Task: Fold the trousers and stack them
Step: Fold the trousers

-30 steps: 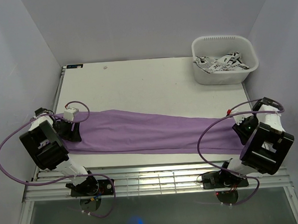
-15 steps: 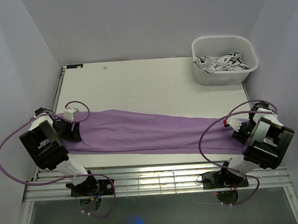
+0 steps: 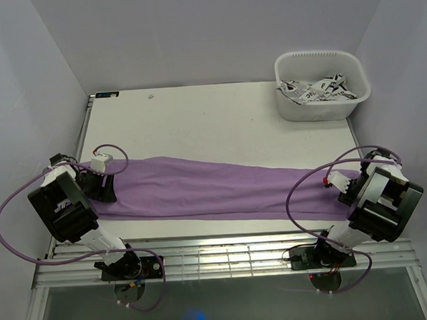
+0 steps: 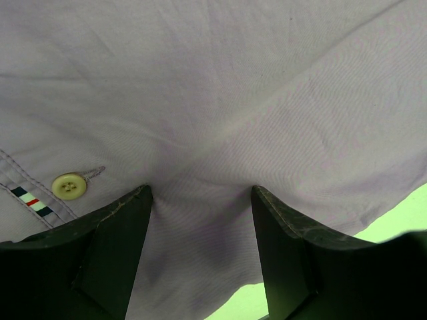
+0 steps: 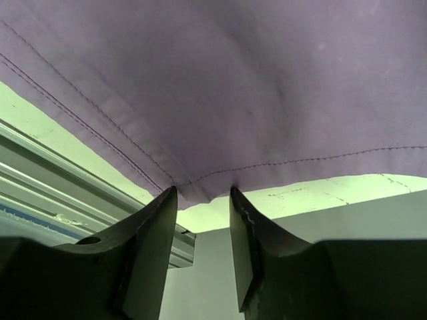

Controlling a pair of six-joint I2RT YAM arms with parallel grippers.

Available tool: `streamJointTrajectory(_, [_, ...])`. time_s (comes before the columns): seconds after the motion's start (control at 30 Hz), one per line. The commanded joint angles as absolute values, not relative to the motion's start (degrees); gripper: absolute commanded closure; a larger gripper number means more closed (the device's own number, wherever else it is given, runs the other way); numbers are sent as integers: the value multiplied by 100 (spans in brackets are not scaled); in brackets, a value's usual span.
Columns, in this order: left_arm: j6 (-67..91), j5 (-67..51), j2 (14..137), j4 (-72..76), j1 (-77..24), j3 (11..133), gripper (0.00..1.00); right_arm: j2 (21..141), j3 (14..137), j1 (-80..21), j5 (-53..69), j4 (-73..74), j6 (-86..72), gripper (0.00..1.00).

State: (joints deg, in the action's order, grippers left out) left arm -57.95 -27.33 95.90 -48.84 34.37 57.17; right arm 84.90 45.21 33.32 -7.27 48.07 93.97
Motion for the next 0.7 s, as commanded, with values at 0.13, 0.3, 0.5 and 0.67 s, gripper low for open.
streamJointTrajectory(0.13, [-5871,-2048,9958,-4491,3480,5546,26,8736,4676,3349,-563,5238,9387,72])
streamJointTrajectory(0.3, [-5871,-2030,9967,-4483,3480,5546,26,8657,4956,3349,-431,5562,9343,92])
streamJointTrajectory(0.5, [-5862,-1987,9976,-4474,3480,5528,26,8552,5466,3349,-439,5985,9316,92])
streamJointTrajectory(0.67, [-5836,-1951,9984,-4456,3480,5520,25,8245,5651,3366,-395,6547,9457,92])
